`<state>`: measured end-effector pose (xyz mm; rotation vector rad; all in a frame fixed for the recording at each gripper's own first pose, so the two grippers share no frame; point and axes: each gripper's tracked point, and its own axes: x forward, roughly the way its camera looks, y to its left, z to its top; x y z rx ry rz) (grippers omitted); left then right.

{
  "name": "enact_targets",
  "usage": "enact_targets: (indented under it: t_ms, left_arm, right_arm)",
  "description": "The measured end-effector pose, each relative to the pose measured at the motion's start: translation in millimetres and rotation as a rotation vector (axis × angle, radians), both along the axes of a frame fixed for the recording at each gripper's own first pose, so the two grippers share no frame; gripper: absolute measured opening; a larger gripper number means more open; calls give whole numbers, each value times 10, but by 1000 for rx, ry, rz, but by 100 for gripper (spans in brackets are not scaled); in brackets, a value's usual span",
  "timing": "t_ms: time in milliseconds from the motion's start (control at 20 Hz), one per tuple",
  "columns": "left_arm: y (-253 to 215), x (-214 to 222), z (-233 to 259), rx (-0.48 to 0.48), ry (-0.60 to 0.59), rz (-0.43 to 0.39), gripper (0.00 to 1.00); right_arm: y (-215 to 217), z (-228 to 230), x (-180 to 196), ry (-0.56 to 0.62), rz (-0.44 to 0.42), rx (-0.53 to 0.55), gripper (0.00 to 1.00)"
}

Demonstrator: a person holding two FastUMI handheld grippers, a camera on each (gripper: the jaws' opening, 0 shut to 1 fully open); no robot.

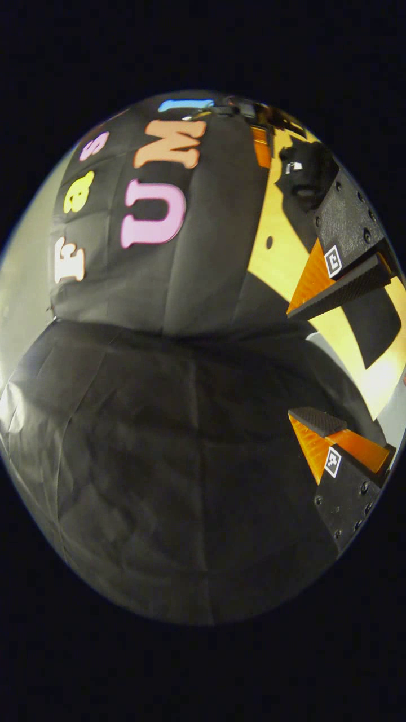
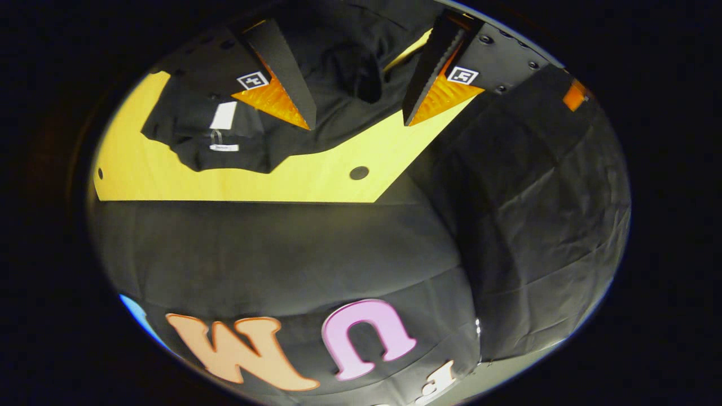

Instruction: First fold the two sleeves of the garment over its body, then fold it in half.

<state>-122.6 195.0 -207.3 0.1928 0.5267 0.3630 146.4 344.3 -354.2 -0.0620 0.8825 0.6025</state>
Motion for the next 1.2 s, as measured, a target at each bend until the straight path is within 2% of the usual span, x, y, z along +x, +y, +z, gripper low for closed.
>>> enact_targets:
  t_ms: [200,300,400,500,550,700,750,850,950,1000,1050,1200]
  left_arm:
    - [-134,-198,-864,-56,209,-33,93]
    - [-196,-450,-1236,-102,347,-8,93]
    - [-260,-594,-1434,-156,425,20,95]
    - [-283,-705,-1558,-192,460,52,95]
    - [-272,-771,-1669,-175,480,86,95]
    - [-267,-761,-1796,-62,479,27,89]
    - [-246,-714,-1767,-53,463,27,91]
    - [-248,-707,-1730,-68,451,43,88]
    - [-228,-746,-1728,-72,460,45,82]
    - [-242,-735,-1757,-77,467,47,80]
    - [-280,-724,-1768,-91,470,40,80]
    - [-299,-666,-1792,-97,463,31,51]
  right_arm:
    - [-592,461,-27,-84,-80,-1,98]
    - [-879,720,-63,-137,-105,-14,98]
    - [-1125,953,-104,-176,-132,-16,98]
    - [-1351,1179,-151,-205,-167,-20,98]
    - [-1462,1264,-178,-216,-184,-21,98]
    - [-1693,1522,-246,-255,-232,-9,94]
    - [-1762,1591,-292,-264,-246,-6,98]
    - [-1888,1678,-359,-277,-269,-10,100]
    - [-2013,1724,-434,-279,-287,-22,98]
    - [-2066,1733,-466,-275,-297,-23,94]
    - [-2119,1732,-515,-266,-307,-23,98]
    - [-2318,1763,-608,-255,-338,-30,98]
